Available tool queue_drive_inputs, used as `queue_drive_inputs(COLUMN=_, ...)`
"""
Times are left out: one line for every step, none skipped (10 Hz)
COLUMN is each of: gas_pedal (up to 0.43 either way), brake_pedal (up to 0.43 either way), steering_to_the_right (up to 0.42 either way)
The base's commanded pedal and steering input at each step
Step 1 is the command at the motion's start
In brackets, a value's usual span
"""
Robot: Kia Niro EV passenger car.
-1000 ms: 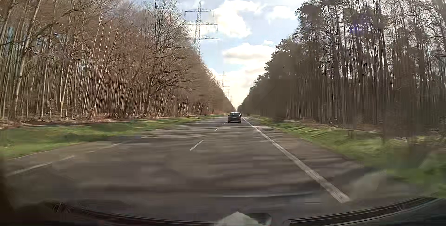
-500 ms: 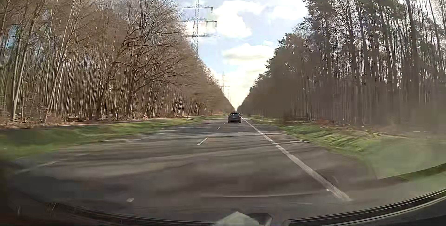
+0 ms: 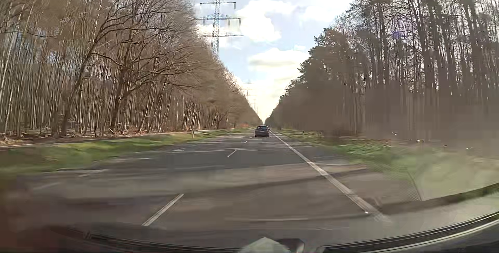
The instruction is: Follow the waypoints while adhering to traffic rules and regulations
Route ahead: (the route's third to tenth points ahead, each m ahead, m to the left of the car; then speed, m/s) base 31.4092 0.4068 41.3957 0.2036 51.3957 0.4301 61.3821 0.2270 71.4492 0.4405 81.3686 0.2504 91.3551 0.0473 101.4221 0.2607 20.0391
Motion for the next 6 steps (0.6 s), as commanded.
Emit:
queue_drive_inputs(gas_pedal=0.197, brake_pedal=0.000, steering_to_the_right=0.000)
queue_drive_inputs(gas_pedal=0.197, brake_pedal=0.000, steering_to_the_right=0.001)
queue_drive_inputs(gas_pedal=0.197, brake_pedal=0.000, steering_to_the_right=0.001)
queue_drive_inputs(gas_pedal=0.197, brake_pedal=0.000, steering_to_the_right=0.001)
queue_drive_inputs(gas_pedal=0.197, brake_pedal=0.000, steering_to_the_right=0.002)
queue_drive_inputs(gas_pedal=0.197, brake_pedal=0.000, steering_to_the_right=0.002)
